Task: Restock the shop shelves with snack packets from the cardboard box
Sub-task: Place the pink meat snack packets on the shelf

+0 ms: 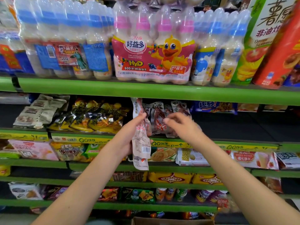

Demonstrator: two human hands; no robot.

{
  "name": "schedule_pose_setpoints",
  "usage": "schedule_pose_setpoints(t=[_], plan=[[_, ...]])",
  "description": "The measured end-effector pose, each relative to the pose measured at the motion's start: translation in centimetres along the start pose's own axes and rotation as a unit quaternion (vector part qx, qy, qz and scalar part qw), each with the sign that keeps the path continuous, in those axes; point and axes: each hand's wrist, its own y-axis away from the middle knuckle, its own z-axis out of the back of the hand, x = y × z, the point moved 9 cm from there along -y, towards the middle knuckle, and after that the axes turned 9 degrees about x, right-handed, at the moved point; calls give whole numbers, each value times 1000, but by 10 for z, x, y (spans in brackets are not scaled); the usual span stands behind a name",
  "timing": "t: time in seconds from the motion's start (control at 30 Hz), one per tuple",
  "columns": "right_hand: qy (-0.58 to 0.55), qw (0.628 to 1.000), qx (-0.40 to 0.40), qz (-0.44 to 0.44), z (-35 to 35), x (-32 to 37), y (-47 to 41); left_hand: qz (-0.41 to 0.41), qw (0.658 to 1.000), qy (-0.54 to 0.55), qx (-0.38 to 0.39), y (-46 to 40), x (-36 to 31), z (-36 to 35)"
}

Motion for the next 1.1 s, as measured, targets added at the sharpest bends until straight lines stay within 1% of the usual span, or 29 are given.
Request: schedule_pose_setpoints(t=[0.07,0.1,0.13,0.2,0.23,0.3,0.33,0.43,0.53,0.67,0.73,0.8,0.87,0.93,1.1], plan=[[-54,993,103,12,-34,20,13,8,1000,-5,7,-7,2,-15],[-62,989,134,17,-46,26,18,12,1000,-11,9,-9,2,-22],[-58,988,145,20,-54,29,21,15,1000,-19,2,-10,3,-27],[-75,989,130,7,-59,28,23,8,1000,-24,-11,-13,3,-30],[-123,985,124,-12,-59,23,22,-4,1000,-21,-10,-14,1,-32],[-234,964,116,-55,-60,11,21,-23,999,-22,-2,-16,0,-34],[-272,954,103,-72,-58,6,21,-29,999,-35,1,-16,0,-34],[-324,939,79,-88,-50,-4,22,-30,994,-102,8,-14,2,-36],[-372,920,69,-105,-47,-14,25,-43,994,-103,16,-13,1,-35],[-358,924,80,-103,-45,-23,28,-68,991,-118,-11,-11,-6,-24],[-352,926,85,-105,-45,-27,30,-73,989,-121,-50,-9,-7,-13],[-354,925,90,-105,-45,-29,32,-65,991,-95,-71,-9,-5,-2],[-355,924,92,-105,-44,-31,32,-59,995,-46,-64,-10,-6,3],[-357,923,95,-105,-43,-33,33,-55,998,3,-38,-9,-7,2],[-351,924,104,-108,-42,-34,35,-85,996,19,-9,-6,-11,2]])
